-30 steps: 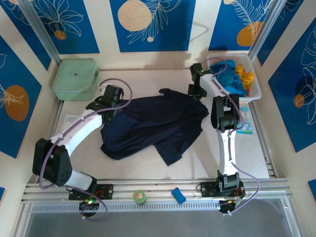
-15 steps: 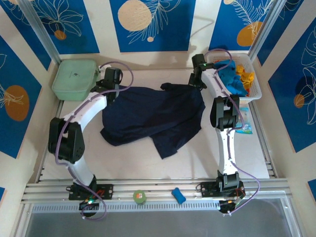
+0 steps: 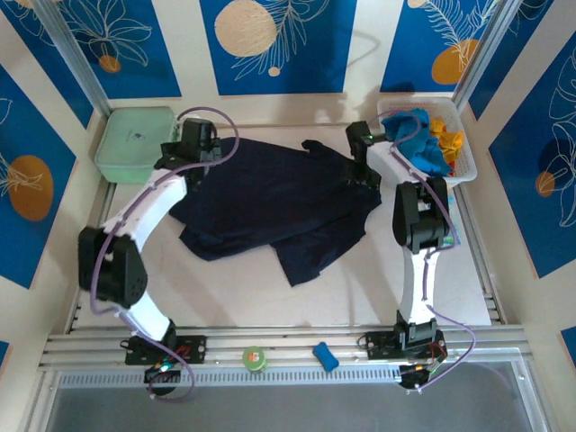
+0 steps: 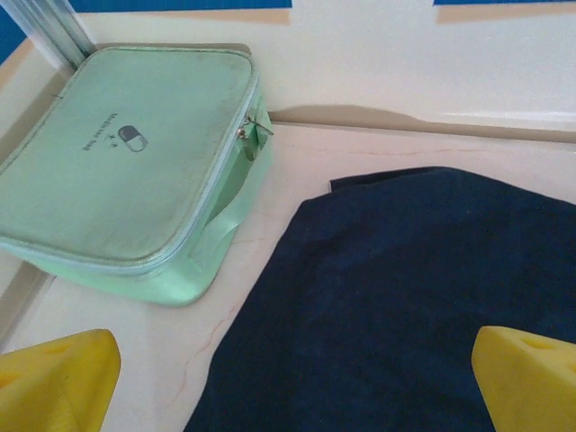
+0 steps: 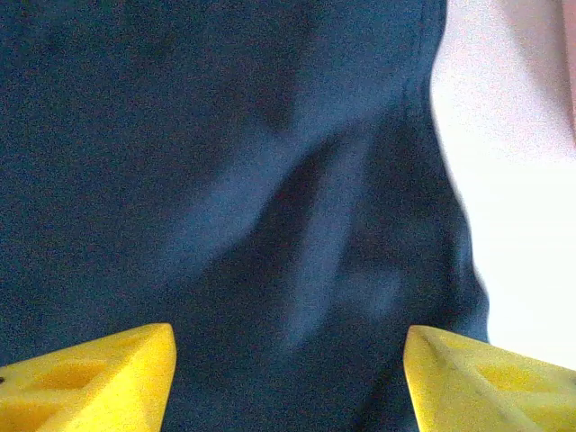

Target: Fold and stack the t-shirts

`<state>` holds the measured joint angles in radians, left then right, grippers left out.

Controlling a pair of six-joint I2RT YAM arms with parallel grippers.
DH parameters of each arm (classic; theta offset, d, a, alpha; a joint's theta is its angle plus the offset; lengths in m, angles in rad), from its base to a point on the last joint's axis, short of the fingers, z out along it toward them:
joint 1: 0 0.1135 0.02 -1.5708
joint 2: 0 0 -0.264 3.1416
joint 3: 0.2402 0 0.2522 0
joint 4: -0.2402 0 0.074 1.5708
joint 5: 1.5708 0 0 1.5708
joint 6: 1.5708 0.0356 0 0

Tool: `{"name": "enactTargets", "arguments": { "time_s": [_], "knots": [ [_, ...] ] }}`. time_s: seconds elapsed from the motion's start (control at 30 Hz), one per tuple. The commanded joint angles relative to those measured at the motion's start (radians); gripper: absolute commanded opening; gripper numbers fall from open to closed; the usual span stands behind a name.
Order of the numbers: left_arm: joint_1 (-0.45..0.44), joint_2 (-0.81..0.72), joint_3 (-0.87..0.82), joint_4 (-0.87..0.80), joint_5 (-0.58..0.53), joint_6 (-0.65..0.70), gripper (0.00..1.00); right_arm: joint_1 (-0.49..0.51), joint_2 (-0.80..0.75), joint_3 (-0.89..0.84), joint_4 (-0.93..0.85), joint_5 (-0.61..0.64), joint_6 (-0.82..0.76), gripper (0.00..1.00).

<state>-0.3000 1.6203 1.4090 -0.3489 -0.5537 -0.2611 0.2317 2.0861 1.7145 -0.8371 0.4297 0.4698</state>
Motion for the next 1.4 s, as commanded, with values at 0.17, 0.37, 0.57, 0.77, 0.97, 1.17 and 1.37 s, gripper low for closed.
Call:
{"name": "enactTargets", "arguments": {
  "time_s": [0.17, 0.37, 0.57, 0.77, 0.97, 1.17, 1.37],
  "knots": [
    [0.005, -0.244, -0.209, -0.287, 0.179, -0.144, 1.0, 0.264, -0.368, -0.429, 0.067, -0.098, 0.052, 0.64],
    [0.003, -0.29, -0.364, -0.261, 0.253, -0.221, 1.0, 0.411, -0.393, -0.589, 0.138, -0.283, 0.159, 0.56],
    [0.002, -0.238, -0.398, -0.219, 0.295, -0.247, 1.0, 0.49, -0.327, -0.586, 0.145, -0.262, 0.205, 0.51],
    [-0.004, -0.184, -0.39, -0.196, 0.317, -0.251, 1.0, 0.506, -0.314, -0.569, 0.132, -0.261, 0.206, 0.5],
    [-0.007, -0.143, -0.379, -0.181, 0.327, -0.246, 1.0, 0.506, -0.281, -0.558, 0.131, -0.286, 0.199, 0.46],
    [-0.007, -0.122, -0.374, -0.174, 0.33, -0.242, 1.0, 0.511, -0.279, -0.546, 0.128, -0.31, 0.202, 0.3],
    [-0.007, -0.114, -0.377, -0.17, 0.33, -0.238, 1.0, 0.515, -0.328, -0.524, 0.072, -0.28, 0.198, 0.03]
  ]
}}
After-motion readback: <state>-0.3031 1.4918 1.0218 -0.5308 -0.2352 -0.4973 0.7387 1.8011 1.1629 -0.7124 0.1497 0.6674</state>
